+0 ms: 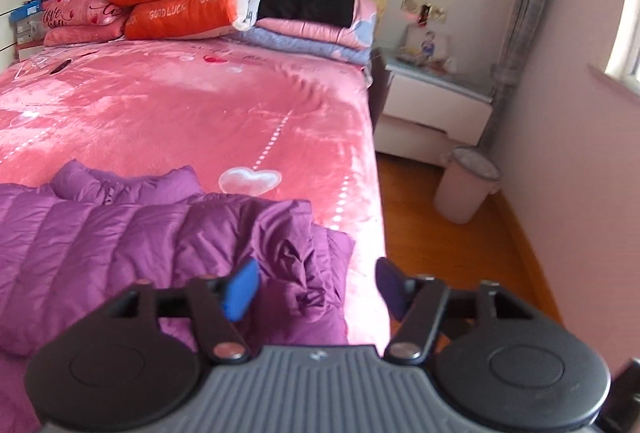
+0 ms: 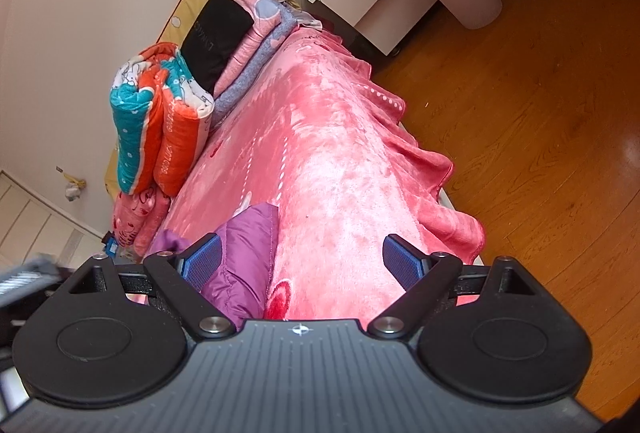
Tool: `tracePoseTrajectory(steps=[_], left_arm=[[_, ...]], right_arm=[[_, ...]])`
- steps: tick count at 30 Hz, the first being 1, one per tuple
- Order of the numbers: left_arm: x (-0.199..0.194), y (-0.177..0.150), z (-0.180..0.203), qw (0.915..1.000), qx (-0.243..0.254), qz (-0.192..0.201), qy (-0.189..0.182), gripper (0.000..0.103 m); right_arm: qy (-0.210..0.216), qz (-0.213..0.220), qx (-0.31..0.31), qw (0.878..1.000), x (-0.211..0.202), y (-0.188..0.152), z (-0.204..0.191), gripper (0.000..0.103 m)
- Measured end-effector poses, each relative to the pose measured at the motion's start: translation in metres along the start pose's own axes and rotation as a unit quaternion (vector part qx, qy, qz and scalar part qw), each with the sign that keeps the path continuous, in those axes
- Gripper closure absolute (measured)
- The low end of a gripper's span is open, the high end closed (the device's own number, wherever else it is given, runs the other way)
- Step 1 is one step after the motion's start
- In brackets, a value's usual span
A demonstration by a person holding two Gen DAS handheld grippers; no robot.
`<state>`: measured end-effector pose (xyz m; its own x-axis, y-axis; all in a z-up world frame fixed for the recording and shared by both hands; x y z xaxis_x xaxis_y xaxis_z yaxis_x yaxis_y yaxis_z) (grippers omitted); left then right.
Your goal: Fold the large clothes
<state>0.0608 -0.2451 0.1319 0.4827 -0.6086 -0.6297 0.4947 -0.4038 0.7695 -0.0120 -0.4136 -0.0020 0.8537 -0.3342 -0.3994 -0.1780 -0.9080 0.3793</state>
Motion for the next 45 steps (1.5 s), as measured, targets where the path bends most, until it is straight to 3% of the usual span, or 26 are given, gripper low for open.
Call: tracePoseTrajectory(steps=[4, 7, 12, 15, 19, 20, 25, 30, 33, 38, 40, 41, 42, 45], left_arm=[[-0.031, 0.002, -0.028, 0.9998, 0.001, 0.017, 0.011, 0.029], [-0.042, 0.005, -0.078, 0.9964, -0.007, 0.037, 0.077, 0.027], [-0.047, -0.002, -0.176, 0.9772, -0.028, 0.049, 0.205, 0.027], [-0.046, -0.011, -0.221, 0.9667, -0.064, 0.054, 0.242, 0.027], [-0.038, -0.019, -0.254, 0.9582, -0.098, 0.058, 0.263, 0.027], [-0.036, -0.022, -0.258, 0.9572, -0.101, 0.056, 0.266, 0.026], [-0.028, -0.039, -0.272, 0.9551, -0.120, 0.044, 0.267, 0.025], [-0.033, -0.051, -0.278, 0.9532, -0.136, 0.046, 0.266, 0.023], [-0.035, -0.054, -0.282, 0.9523, -0.142, 0.050, 0.265, 0.022], [-0.035, -0.056, -0.283, 0.9512, -0.151, 0.052, 0.264, 0.022], [-0.035, -0.055, -0.282, 0.9517, -0.154, 0.055, 0.260, 0.021], [-0.036, -0.053, -0.282, 0.9524, -0.154, 0.057, 0.257, 0.022], [-0.037, -0.051, -0.281, 0.9534, -0.152, 0.060, 0.254, 0.021], [-0.038, -0.043, -0.280, 0.9565, -0.145, 0.073, 0.242, 0.022]], right_arm=[[0.002, 0.007, -0.025, 1.000, 0.005, -0.004, -0.009, 0.000], [0.028, 0.019, -0.052, 0.998, 0.006, -0.005, -0.026, 0.000], [0.098, 0.006, -0.123, 0.988, 0.020, -0.014, -0.067, 0.000], [0.140, -0.016, -0.171, 0.975, 0.029, -0.030, -0.089, 0.000], [0.106, -0.013, -0.268, 0.958, 0.044, -0.055, -0.107, 0.000], [0.094, -0.017, -0.280, 0.955, 0.050, -0.060, -0.108, 0.004], [0.062, -0.040, -0.317, 0.945, 0.068, -0.071, -0.109, 0.057], [0.054, -0.059, -0.329, 0.941, 0.064, -0.065, -0.102, 0.077], [0.063, -0.069, -0.304, 0.948, 0.052, -0.056, -0.098, 0.080], [0.034, -0.078, -0.287, 0.954, 0.041, -0.052, -0.071, 0.076], [0.036, -0.076, -0.281, 0.956, 0.042, -0.053, -0.063, 0.063], [0.027, -0.066, -0.274, 0.959, 0.041, -0.050, -0.062, 0.038], [0.018, -0.047, -0.269, 0.962, 0.038, -0.047, -0.064, 0.021], [0.026, 0.014, -0.284, 0.958, 0.023, -0.037, -0.079, 0.021]])
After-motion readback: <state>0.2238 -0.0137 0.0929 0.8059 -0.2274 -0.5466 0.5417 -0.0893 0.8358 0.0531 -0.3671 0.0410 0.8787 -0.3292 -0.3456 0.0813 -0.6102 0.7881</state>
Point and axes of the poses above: each gripper's, at about its wrist camera, not at the fingertips, and x roughly the way its jaws point, z to its right, y to its top, the point moved 5 cm from there along x, roughly the way its jaws point, and after that the axes turned 5 degrees about x, right-handed, at the moved point
